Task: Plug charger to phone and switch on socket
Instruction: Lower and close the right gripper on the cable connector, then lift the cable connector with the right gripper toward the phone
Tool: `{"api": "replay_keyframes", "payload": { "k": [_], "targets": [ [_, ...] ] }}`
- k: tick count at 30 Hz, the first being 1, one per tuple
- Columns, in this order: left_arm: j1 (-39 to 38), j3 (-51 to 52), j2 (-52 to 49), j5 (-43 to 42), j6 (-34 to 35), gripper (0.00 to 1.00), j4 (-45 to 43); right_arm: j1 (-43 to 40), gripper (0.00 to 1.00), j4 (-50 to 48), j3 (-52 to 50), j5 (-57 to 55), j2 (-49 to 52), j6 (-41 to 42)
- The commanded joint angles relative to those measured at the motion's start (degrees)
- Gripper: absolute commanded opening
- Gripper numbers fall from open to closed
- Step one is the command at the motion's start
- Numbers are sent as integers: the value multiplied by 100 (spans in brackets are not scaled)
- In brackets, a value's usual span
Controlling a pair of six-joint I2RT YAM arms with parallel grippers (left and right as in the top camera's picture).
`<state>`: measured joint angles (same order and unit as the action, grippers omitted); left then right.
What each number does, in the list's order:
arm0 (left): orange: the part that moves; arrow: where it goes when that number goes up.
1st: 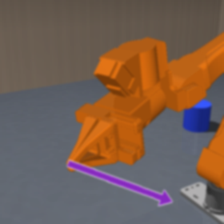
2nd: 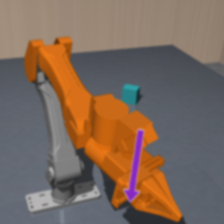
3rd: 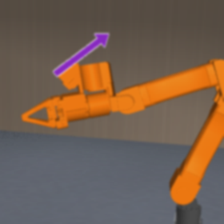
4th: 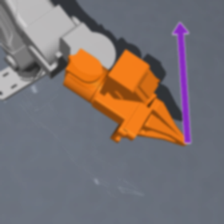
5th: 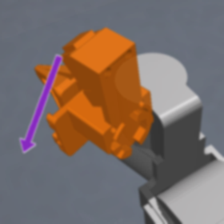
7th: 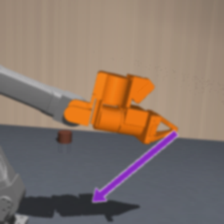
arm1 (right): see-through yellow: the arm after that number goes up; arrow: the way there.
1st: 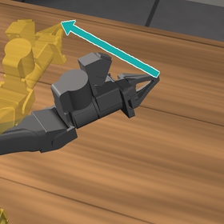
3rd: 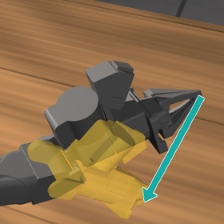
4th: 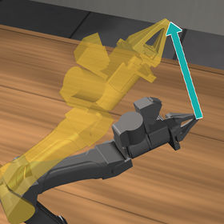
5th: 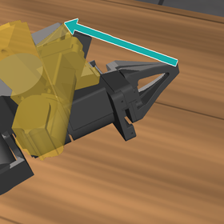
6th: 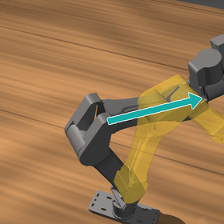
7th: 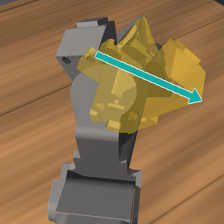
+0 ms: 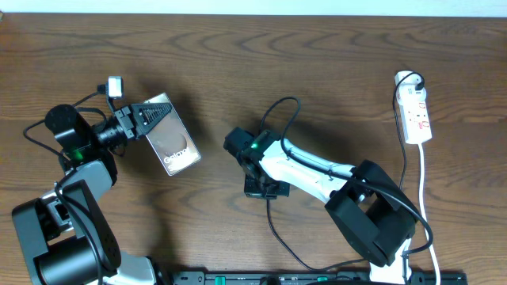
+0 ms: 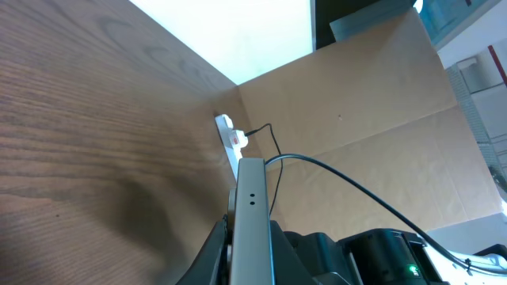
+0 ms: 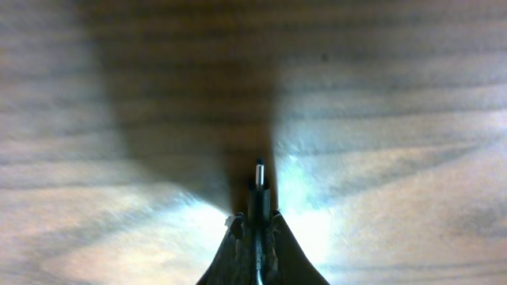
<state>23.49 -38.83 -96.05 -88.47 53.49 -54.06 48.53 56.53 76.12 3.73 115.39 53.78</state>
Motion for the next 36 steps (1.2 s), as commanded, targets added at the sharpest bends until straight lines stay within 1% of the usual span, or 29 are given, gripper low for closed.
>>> {"api": "replay_keyframes", "payload": {
  "k": [1, 10, 28, 36],
  "targets": [
    [24, -153, 52, -166, -79, 7, -48, -44, 1, 50, -15, 356, 201, -229],
    [24, -153, 52, -166, -79, 7, -48, -234, 1, 7, -15, 1172, 778, -682],
    [24, -153, 52, -166, -81, 7, -48, -299, 1, 2, -13, 1189, 787, -680],
    [24, -153, 52, -166, -101, 7, -48, -549, 1, -254, 262, 1209, 708, -1231]
  ]
}}
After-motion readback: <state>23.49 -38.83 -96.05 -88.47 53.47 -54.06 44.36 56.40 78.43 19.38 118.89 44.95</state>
